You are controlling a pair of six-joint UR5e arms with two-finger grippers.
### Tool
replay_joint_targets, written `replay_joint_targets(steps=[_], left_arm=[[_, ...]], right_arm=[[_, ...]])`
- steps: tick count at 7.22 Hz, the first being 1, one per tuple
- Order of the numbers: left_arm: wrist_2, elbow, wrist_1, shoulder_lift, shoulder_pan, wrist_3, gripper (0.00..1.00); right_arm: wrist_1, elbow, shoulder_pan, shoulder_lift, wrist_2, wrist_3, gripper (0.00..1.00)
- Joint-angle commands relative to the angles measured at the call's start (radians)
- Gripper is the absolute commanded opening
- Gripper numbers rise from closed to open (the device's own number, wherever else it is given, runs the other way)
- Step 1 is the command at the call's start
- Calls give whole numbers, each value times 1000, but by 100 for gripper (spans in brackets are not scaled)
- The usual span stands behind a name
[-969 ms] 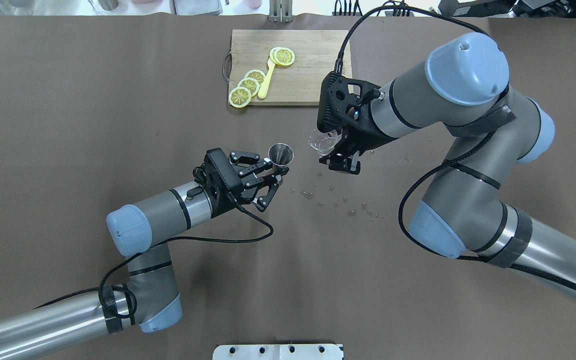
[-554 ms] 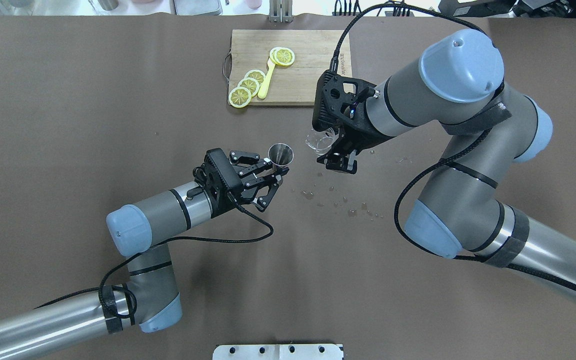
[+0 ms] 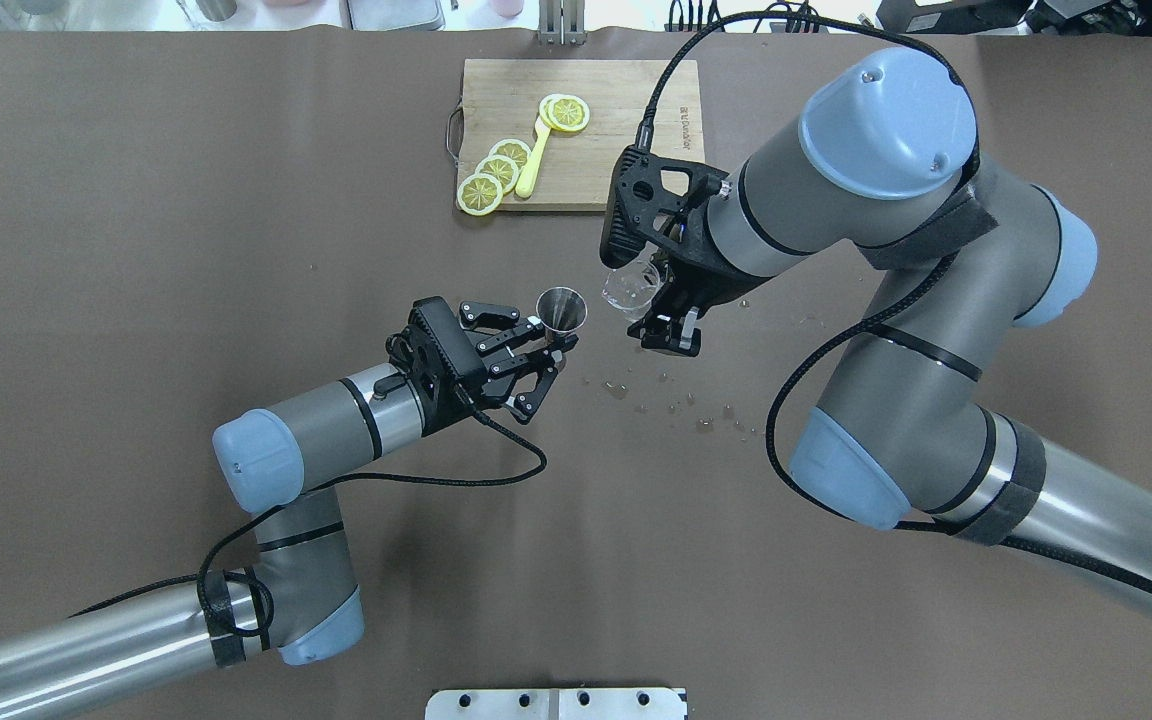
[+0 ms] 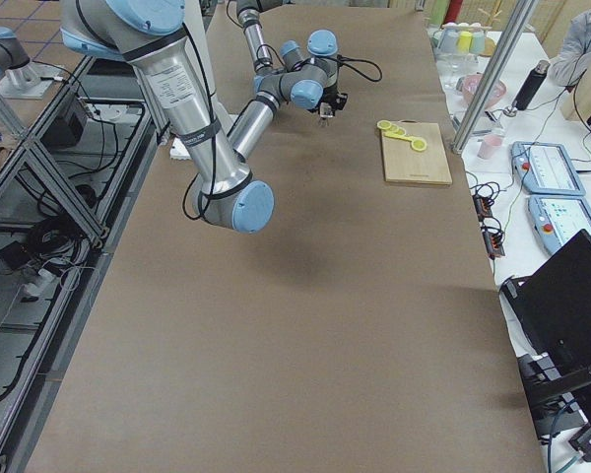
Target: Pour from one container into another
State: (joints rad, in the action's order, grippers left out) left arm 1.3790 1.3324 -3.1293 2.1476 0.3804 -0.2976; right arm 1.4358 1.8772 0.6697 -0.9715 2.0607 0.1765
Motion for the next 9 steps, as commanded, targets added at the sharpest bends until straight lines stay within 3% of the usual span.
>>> replay_joint_targets(steps=[1, 9], left_arm=[[-1, 1, 0, 0, 0, 0, 0], [-1, 1, 0, 0, -1, 0, 0]], right_arm=[[57, 2, -15, 25, -5, 0, 0], [253, 7, -27, 89, -8, 0, 0]])
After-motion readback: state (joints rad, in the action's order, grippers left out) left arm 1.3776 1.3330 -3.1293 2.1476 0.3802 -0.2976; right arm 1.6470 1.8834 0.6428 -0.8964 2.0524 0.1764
